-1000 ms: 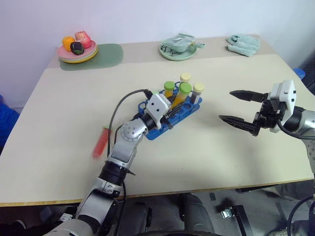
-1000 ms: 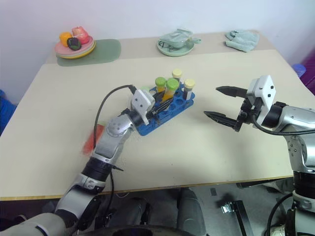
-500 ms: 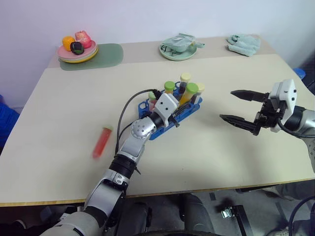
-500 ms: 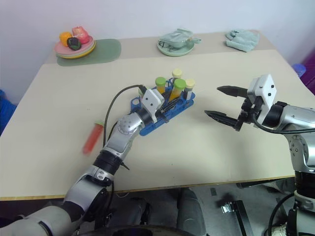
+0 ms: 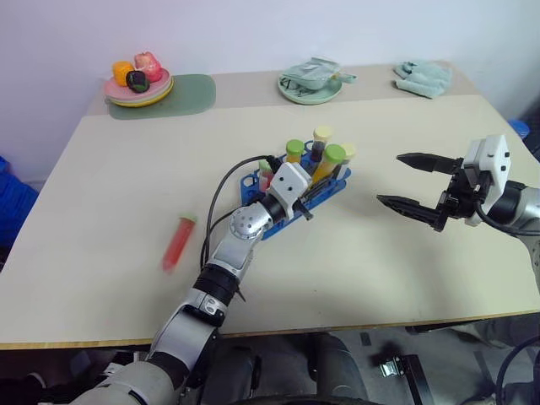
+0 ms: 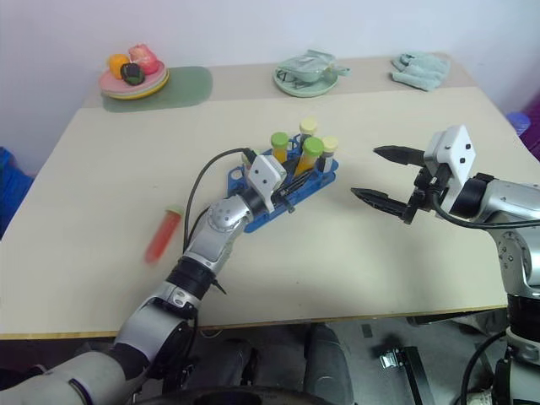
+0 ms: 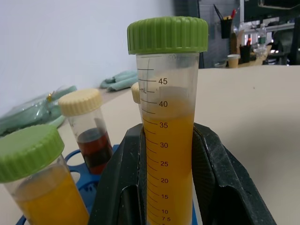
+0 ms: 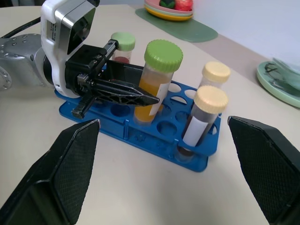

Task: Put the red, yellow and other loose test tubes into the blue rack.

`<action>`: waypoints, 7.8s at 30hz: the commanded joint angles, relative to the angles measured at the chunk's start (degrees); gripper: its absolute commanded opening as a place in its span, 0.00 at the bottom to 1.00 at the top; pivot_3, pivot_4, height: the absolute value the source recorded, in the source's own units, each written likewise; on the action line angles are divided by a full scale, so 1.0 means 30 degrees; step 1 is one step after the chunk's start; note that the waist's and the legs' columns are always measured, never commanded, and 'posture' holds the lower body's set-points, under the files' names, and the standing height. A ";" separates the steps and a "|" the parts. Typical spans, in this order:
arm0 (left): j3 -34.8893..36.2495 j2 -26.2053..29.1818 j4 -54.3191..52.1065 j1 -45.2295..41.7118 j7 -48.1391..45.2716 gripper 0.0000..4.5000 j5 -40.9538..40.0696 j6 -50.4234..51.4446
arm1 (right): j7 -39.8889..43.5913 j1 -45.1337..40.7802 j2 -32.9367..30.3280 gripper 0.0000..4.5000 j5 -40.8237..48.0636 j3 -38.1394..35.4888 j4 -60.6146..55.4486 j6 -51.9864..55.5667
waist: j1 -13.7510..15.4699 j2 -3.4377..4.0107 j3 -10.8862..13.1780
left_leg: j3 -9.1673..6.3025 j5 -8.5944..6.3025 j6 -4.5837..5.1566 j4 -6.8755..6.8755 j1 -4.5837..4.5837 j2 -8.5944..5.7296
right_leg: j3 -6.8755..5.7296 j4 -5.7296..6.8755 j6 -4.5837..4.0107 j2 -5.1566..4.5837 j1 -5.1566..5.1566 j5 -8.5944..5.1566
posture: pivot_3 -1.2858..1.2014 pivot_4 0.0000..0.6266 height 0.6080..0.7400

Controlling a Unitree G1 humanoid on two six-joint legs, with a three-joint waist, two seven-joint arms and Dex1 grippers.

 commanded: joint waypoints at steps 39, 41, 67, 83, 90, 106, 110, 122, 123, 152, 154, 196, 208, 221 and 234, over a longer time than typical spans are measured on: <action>0.0999 0.1993 -1.0470 0.1767 -0.1767 1.00 -0.2344 0.6235 | -0.0202 -0.1118 0.0009 1.00 -0.0280 0.0058 0.0428 -0.0932 | -0.0046 0.0004 -0.0003 | -0.0001 0.0001 0.0001 -0.0009 -0.0011 0.0015 | 0.0000 -0.0097 0.0003 0.0026 0.0016 0.0053 | 0.52 0.24 1.00; 0.1328 0.2093 -1.0987 0.1390 -0.1332 1.00 -0.2479 0.6538 | -0.0196 -0.1124 0.0030 1.00 -0.0310 0.0109 0.0490 -0.1038 | -0.0031 0.0004 -0.0003 | 0.0000 0.0001 0.0002 -0.0009 -0.0010 0.0016 | 0.0000 -0.0103 0.0001 0.0027 0.0017 0.0055 | 0.52 0.24 1.00; 0.9484 1.6011 -1.5260 -0.1787 -0.1313 1.00 -1.1341 2.7063 | 0.0738 -0.2108 0.0370 1.00 -0.0869 0.0853 0.2329 -0.2391 | -0.0596 -0.0001 0.0009 | -0.0051 0.0001 -0.0001 -0.0053 -0.0021 0.0023 | -0.0002 -0.0047 0.0003 0.0067 -0.0020 0.0063 | 0.52 0.24 1.00; 0.3240 2.6445 -1.3802 -0.2841 -0.4779 1.00 -1.5192 3.6272 | 0.1282 -0.2680 0.0277 1.00 -0.0914 0.1463 0.2408 -0.2165 | -0.0778 -0.0005 0.0038 | -0.0060 -0.0002 -0.0008 -0.0077 -0.0026 0.0010 | 0.0002 0.0016 -0.0005 0.0067 -0.0071 0.0055 | 0.52 0.24 1.00; -0.1532 2.5902 -1.0511 -0.5131 -0.5307 1.00 -1.5056 3.6272 | 0.1158 -0.2589 0.0281 1.00 -0.0715 0.1473 0.1875 -0.1704 | -0.0769 -0.0006 0.0038 | -0.0038 -0.0002 -0.0007 -0.0068 -0.0029 -0.0005 | 0.0002 0.0025 -0.0005 0.0068 -0.0075 0.0055 | 0.52 0.24 1.00; -0.6535 2.4106 -0.8538 -0.7225 -0.6297 1.00 -1.3466 3.6272 | 0.0667 -0.2263 0.0518 1.00 -0.0626 0.1382 0.1177 -0.1298 | -0.1060 -0.0010 0.0040 | -0.0015 -0.0002 -0.0007 -0.0060 -0.0061 -0.0010 | 0.0001 0.0030 -0.0005 0.0068 -0.0111 0.0055 | 0.52 0.24 1.00; -0.5773 2.3116 -0.8256 -0.6404 -0.5247 1.00 -1.2465 3.6245 | 0.0600 -0.2171 0.0544 1.00 -0.0661 0.1396 0.1151 -0.1336 | -0.1012 -0.0010 0.0039 | -0.0015 -0.0002 -0.0006 -0.0055 -0.0068 -0.0011 | 0.0003 0.0039 -0.0005 0.0064 -0.0115 0.0055 | 0.52 0.24 1.00; -0.2002 2.0755 -0.9851 -0.2750 -0.1063 1.00 -1.4298 3.6272 | 0.0445 -0.2334 0.0683 1.00 -0.0678 0.1422 0.1293 -0.1426 | -0.0998 -0.0010 0.0034 | -0.0029 -0.0001 -0.0007 -0.0030 -0.0100 0.0006 | 0.0004 0.0076 -0.0005 0.0024 -0.0166 0.0056 | 0.52 0.24 1.00; -0.1798 2.0676 -0.9715 -0.2522 -0.0552 1.00 -1.4731 3.6272 | 0.0431 -0.2389 0.0697 1.00 -0.0689 0.1431 0.1346 -0.1429 | -0.1006 -0.0008 0.0033 | -0.0032 -0.0001 -0.0007 -0.0031 -0.0099 0.0007 | 0.0004 0.0079 -0.0004 0.0025 -0.0168 0.0056 | 0.52 0.24 1.00; 0.7374 1.5889 -1.5404 0.3005 0.0459 0.17 -1.1021 1.6900 | 0.0438 -0.2136 0.0624 1.00 -0.0874 0.0998 0.1908 -0.1971 | -0.0984 0.0001 0.0021 | 0.0036 0.0002 -0.0015 -0.0038 -0.0090 0.0015 | 0.0006 0.0067 -0.0007 0.0007 -0.0174 0.0060 | 0.52 0.24 1.00; 0.6905 1.4988 -1.5619 0.3447 -0.0749 0.17 -1.0458 1.4774 | 0.0400 -0.2196 0.0612 1.00 -0.0851 0.0980 0.1939 -0.1959 | -0.0904 0.0001 0.0021 | 0.0054 0.0001 -0.0013 -0.0029 -0.0090 0.0013 | 0.0006 0.0065 -0.0007 0.0000 -0.0164 0.0061 | 0.52 0.24 1.00; 0.0184 0.6267 -1.0054 0.4263 -0.4015 0.17 -0.1560 0.3514 | 0.0210 -0.0570 -0.0915 1.00 0.0350 -0.0716 -0.0219 0.0553 | -0.0506 -0.0006 0.0010 | 0.0093 -0.0004 0.0009 -0.0015 -0.0022 0.0021 | -0.0001 -0.0053 -0.0016 0.0007 -0.0052 0.0077 | 0.52 0.24 1.00; -0.0215 0.5724 -0.8642 0.3915 -0.4360 0.17 -0.1166 0.2828 | 0.0135 -0.0323 -0.1118 1.00 0.0332 -0.1026 -0.0399 0.0803 | -0.0495 -0.0006 0.0010 | 0.0091 -0.0006 0.0013 -0.0016 -0.0017 0.0022 | -0.0003 -0.0085 -0.0020 0.0009 -0.0036 0.0087 | 0.52 0.24 1.00; 0.0840 0.4376 -0.9904 0.5012 -0.3025 0.17 -0.2879 0.6090 | 0.0090 -0.0532 -0.1074 1.00 0.0196 -0.0902 -0.0375 0.0746 | -0.0427 -0.0002 0.0006 | 0.0082 -0.0009 0.0020 -0.0016 -0.0007 0.0021 | -0.0004 -0.0107 -0.0010 0.0011 -0.0016 0.0093 | 0.52 0.24 1.00; 0.0687 0.4333 -0.9994 0.5362 -0.3488 0.39 -0.3143 0.5957 | 0.0193 -0.0814 -0.0992 1.00 0.0002 -0.0707 -0.0054 0.0487 | -0.0481 -0.0001 0.0006 | 0.0084 -0.0010 0.0021 -0.0021 -0.0010 0.0023 | -0.0004 -0.0120 -0.0009 0.0014 -0.0017 0.0094 | 0.52 0.24 1.00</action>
